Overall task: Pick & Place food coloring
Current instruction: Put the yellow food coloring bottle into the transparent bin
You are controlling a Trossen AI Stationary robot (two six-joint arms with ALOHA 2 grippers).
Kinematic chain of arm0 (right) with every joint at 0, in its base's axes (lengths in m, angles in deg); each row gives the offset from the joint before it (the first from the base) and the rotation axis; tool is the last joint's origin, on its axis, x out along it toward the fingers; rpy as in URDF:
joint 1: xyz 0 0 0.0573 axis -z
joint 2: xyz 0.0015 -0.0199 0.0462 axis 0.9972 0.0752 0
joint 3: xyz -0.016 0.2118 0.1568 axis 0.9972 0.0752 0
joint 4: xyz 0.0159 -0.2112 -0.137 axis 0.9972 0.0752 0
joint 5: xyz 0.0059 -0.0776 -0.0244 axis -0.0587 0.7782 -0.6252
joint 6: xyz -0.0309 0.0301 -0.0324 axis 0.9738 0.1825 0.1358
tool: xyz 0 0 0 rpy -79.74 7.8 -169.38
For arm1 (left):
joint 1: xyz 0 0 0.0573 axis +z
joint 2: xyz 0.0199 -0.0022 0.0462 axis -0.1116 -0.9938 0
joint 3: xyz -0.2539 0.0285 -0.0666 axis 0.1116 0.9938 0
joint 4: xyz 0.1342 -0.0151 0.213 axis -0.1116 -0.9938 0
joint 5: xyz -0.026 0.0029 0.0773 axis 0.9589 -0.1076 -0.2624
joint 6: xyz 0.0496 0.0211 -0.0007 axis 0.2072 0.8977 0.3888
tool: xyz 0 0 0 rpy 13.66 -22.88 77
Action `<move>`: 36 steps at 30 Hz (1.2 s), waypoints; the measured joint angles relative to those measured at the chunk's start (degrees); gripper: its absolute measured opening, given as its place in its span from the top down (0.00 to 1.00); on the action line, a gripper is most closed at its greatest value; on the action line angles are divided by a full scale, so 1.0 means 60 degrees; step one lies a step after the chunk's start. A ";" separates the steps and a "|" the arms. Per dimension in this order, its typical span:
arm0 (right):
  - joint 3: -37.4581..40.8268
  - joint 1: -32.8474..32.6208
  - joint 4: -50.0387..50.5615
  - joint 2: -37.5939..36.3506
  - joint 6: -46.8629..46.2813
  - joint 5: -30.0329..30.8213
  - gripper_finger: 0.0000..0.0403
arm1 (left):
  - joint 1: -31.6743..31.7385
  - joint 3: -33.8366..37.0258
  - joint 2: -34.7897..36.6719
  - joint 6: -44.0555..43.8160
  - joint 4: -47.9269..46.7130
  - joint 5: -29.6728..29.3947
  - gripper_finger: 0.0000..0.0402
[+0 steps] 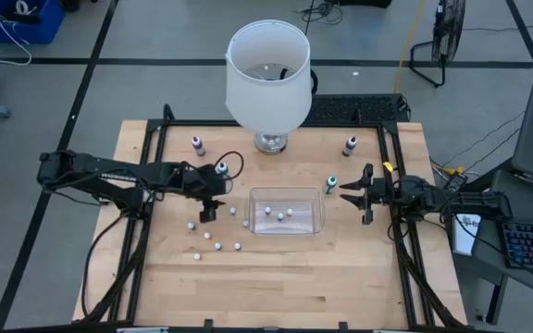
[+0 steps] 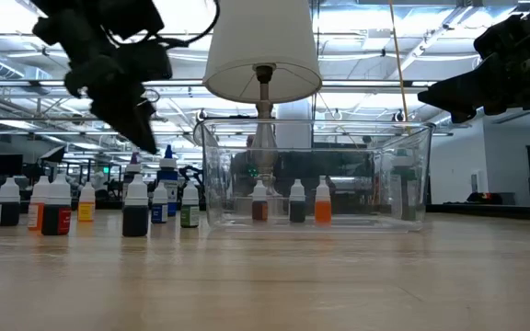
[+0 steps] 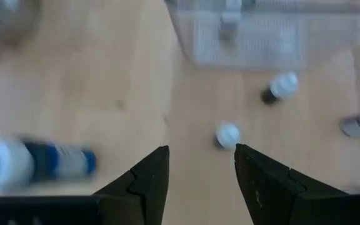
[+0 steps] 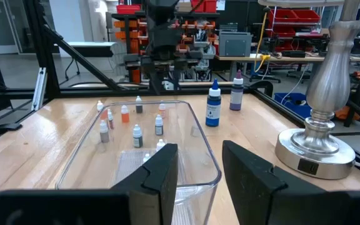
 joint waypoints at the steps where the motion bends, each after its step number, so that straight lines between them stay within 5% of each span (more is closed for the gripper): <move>1: 0.0003 0.0000 0.0015 0.0004 0.0000 0.0000 0.72 | 0.0002 -0.0001 -0.0050 -0.0252 -0.0053 0.0011 0.54; 18: 0.0001 0.0000 -0.0010 0.0011 0.0000 0.0000 0.72 | -0.0013 -0.0153 -0.0075 -0.5965 -0.2420 -0.0060 0.54; 36: 0.0000 0.0001 -0.0010 0.0011 0.0000 0.0000 0.72 | -0.0530 -0.0160 -0.2217 -0.7750 -0.2398 -0.0239 0.54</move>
